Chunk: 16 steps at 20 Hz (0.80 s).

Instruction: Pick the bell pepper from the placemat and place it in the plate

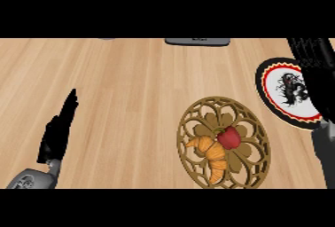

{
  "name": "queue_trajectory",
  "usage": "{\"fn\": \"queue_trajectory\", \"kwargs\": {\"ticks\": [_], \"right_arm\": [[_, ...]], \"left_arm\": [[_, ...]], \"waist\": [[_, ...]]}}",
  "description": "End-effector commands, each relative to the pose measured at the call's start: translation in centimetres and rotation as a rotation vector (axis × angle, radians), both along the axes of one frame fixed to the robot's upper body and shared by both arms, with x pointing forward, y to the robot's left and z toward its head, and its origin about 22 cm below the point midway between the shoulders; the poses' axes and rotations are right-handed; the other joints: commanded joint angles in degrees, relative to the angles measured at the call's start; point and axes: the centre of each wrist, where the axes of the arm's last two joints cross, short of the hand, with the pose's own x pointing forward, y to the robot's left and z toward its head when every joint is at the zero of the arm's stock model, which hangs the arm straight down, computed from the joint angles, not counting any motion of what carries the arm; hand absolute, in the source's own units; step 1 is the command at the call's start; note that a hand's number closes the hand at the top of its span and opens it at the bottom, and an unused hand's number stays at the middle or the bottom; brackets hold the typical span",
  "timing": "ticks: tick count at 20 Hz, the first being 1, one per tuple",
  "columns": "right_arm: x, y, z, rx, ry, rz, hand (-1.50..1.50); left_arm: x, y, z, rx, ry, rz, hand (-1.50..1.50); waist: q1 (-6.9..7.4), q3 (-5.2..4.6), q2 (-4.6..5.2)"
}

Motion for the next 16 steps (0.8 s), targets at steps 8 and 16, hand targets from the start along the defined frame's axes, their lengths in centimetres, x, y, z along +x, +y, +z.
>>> {"fn": "queue_trajectory", "kwargs": {"ticks": [8, 16], "right_arm": [[1.9, 0.6, -9.4, -0.805, 0.836, 0.264, -1.5], [6.7, 6.8, -5.3, -1.225, 0.673, 0.477, -1.5]], "left_arm": [[2.2, -6.5, 6.9, -0.035, -0.286, -0.492, 0.0], [3.0, -4.7, 8.4, -0.058, -0.27, -0.533, 0.0]], "waist": [[7.54, 1.56, 2.66], [4.31, 2.17, 0.94]]}}
